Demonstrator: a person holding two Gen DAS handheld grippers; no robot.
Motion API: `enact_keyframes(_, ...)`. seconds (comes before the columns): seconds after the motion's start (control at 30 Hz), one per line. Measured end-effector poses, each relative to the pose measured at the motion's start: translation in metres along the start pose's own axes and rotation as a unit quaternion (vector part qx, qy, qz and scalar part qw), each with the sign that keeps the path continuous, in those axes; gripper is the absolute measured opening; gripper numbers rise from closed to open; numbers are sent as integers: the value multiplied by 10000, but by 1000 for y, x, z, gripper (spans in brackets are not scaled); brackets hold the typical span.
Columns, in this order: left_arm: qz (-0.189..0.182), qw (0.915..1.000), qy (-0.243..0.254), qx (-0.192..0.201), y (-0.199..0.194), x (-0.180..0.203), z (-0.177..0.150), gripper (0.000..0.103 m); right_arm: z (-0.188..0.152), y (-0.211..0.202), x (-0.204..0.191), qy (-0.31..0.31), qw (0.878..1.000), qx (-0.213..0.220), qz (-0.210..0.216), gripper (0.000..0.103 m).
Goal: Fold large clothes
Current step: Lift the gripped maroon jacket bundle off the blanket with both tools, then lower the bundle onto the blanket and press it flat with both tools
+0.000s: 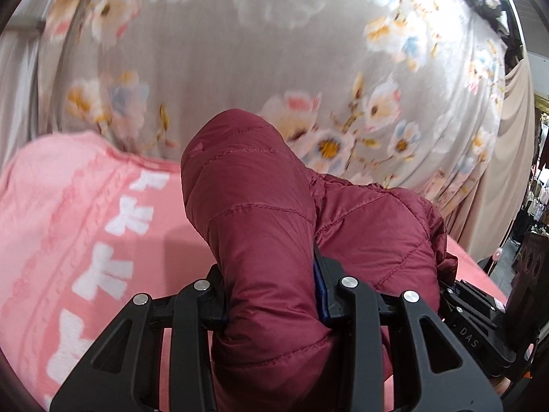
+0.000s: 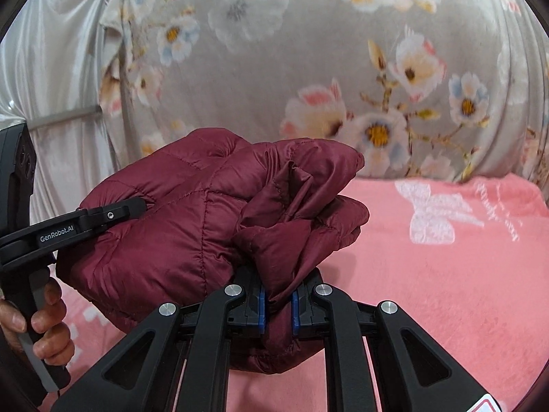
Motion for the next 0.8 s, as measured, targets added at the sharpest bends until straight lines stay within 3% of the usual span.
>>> enact_keyframes(0.17,-149,9982,-228,-534,41,-7,-52,34,-43,38,23,211,9969,-684,-328,12)
enact_keyframes(0.23,-41,9961,-350,-809,56,-9,-74,38,-60,49,33,301,9936,-992,-441,13)
enact_keyframes(0.3,160,9930,-454,-1080,63,-13,-93,55,-72,57,39,418,9892,-1314,-497,18)
enact_keyframes(0.33,206,9916,-519,-1171,63,-14,-99,58,-75,57,44,557,9864,-1468,-489,20)
enact_keyframes(0.47,462,9857,-677,-1470,46,-17,-103,86,-75,29,54,722,9849,-1459,-585,34)
enact_keyframes(0.6,841,9836,-590,-1485,-6,-15,-92,90,-67,-26,64,646,9881,-1091,-868,34)
enact_keyframes(0.63,950,9822,-590,-1508,-14,-14,-88,90,-61,-41,63,625,9893,-932,-932,32)
enact_keyframes(0.73,1643,9712,-442,-1668,-30,-8,-65,83,-39,-47,47,404,9906,-901,-952,1)
enact_keyframes(0.8,1967,9612,-439,-1883,-24,-2,-52,74,-27,-36,33,278,9913,-908,-907,0)
Point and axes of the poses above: each gripper's, at about its wrist camera, not at the fingertips, and y roughly the way its jaws point, x to its right, z to its top, the point moved 3 cm from there along y, roughly the way its jaws point, and after that the axes turned 13 degrees about y, right-handed, at the moved point
